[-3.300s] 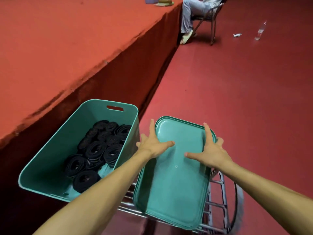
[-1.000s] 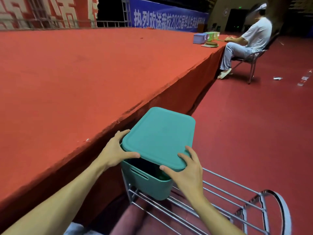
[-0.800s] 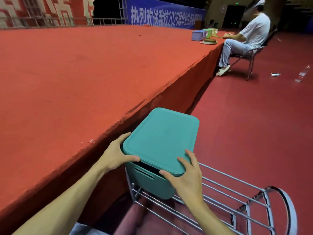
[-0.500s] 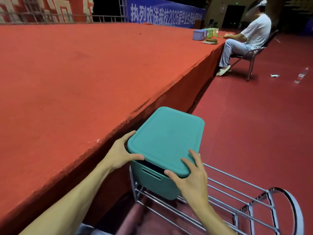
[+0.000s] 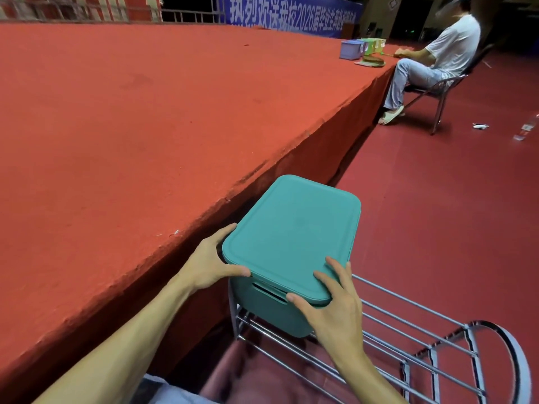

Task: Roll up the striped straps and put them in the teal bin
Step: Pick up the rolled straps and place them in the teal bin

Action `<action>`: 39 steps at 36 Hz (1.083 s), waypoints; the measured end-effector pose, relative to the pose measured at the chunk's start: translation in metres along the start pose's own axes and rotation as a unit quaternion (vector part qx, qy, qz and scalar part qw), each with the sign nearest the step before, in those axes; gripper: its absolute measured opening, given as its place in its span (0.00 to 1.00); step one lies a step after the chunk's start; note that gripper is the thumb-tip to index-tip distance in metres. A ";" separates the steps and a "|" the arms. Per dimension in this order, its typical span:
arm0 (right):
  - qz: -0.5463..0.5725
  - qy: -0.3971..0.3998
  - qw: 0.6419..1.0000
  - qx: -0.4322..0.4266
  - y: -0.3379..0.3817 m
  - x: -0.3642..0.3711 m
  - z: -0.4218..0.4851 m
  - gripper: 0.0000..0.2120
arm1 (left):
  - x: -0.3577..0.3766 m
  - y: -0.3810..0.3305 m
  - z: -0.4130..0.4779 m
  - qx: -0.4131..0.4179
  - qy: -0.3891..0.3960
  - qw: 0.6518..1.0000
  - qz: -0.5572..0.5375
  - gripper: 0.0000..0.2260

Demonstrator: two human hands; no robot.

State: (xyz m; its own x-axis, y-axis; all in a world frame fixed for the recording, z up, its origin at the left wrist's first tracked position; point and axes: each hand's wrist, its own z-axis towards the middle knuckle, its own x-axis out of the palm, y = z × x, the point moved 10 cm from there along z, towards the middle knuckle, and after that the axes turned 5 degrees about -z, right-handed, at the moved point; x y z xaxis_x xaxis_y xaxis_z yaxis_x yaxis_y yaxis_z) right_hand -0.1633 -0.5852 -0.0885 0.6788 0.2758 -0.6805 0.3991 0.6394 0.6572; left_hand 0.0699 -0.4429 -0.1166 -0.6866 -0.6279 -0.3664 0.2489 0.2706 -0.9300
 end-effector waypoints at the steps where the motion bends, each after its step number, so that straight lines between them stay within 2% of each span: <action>1: -0.003 0.001 1.000 0.000 -0.001 0.000 -0.001 0.27 | 0.002 -0.001 0.001 0.002 0.005 1.000 0.004 0.56; 7: -0.010 0.013 1.000 0.014 -0.011 0.002 -0.007 0.29 | 0.009 -0.003 0.006 0.002 0.028 0.999 0.021 0.56; 12: -0.007 0.020 1.000 0.017 -0.009 0.005 -0.007 0.28 | 0.004 -0.001 0.007 0.003 0.022 1.000 0.017 0.51; 20: -0.006 0.030 0.999 0.028 -0.011 0.011 -0.010 0.28 | 0.005 0.010 -0.001 -0.014 0.033 0.999 -0.006 0.54; 27: 0.030 0.042 0.997 0.057 -0.025 0.010 -0.009 0.27 | 0.008 0.000 0.004 -0.001 0.039 0.996 0.083 0.56; 34: 0.043 0.041 0.997 0.050 -0.023 0.011 -0.011 0.24 | 0.008 0.003 0.004 -0.009 0.051 0.996 0.069 0.61; 36: 0.046 0.043 0.997 0.049 -0.022 0.009 -0.011 0.22 | 0.008 -0.004 0.004 -0.006 0.029 0.996 0.090 0.58; 39: 0.042 0.032 0.997 0.054 -0.023 0.005 -0.010 0.23 | 0.007 -0.024 0.008 0.049 -0.043 0.990 0.126 0.42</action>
State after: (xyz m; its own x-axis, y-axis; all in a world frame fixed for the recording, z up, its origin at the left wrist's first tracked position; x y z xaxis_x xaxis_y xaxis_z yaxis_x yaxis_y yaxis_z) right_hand -0.1755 -0.5910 -0.1098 0.6727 0.3727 -0.6392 0.4093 0.5322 0.7411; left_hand 0.0644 -0.4592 -0.0974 -0.5354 -0.6103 -0.5838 0.4728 0.3562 -0.8060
